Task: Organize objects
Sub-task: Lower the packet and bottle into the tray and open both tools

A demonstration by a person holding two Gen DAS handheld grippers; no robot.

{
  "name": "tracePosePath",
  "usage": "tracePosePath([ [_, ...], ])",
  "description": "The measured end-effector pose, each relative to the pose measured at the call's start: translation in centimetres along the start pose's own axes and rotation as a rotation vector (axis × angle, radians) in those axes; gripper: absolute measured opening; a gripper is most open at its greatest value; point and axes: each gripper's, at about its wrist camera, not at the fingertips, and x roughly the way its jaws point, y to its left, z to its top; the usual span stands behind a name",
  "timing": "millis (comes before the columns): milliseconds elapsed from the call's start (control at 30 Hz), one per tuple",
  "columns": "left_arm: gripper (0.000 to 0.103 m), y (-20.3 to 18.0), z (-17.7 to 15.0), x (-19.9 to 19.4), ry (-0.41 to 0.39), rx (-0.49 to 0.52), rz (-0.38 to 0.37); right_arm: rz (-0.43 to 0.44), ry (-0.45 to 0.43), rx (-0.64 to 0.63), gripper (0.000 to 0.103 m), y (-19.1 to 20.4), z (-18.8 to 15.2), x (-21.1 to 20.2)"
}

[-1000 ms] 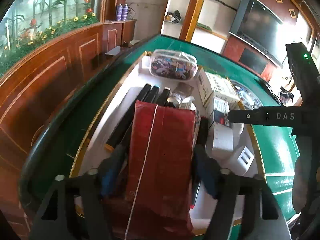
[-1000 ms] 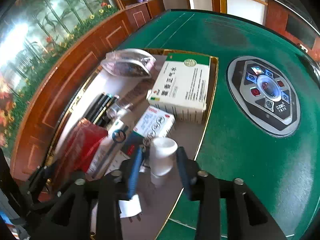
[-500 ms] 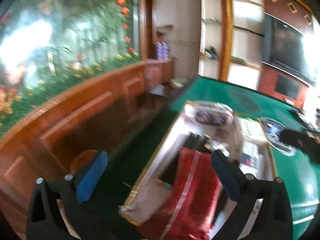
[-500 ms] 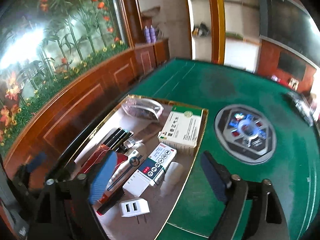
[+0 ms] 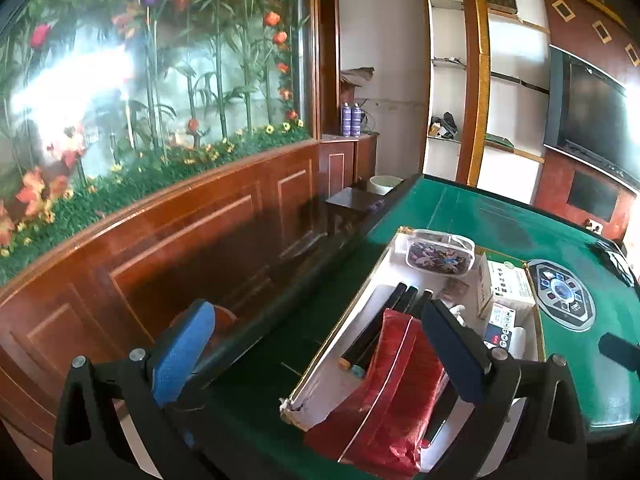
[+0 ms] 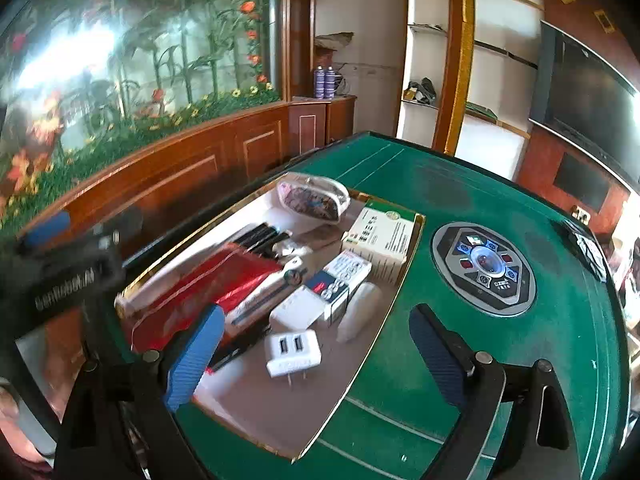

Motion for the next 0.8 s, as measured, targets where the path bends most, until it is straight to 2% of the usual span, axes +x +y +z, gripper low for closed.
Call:
tracePosePath([
  [267,0.103,-0.8,-0.1,-1.6,0.007,0.012,0.009,-0.004,-0.001,-0.073,0.098,1.7,-1.7,-1.0],
  [533,0.103,-1.4,-0.2,-1.5,0.037,0.013,-0.010,-0.002,0.001,-0.072,0.100,1.6,-2.2,-1.2],
  [800,0.103,-1.5,-1.1,-1.7,0.020,0.026,0.068,-0.005,0.027,-0.089,0.100,2.2,-2.6,-0.4],
])
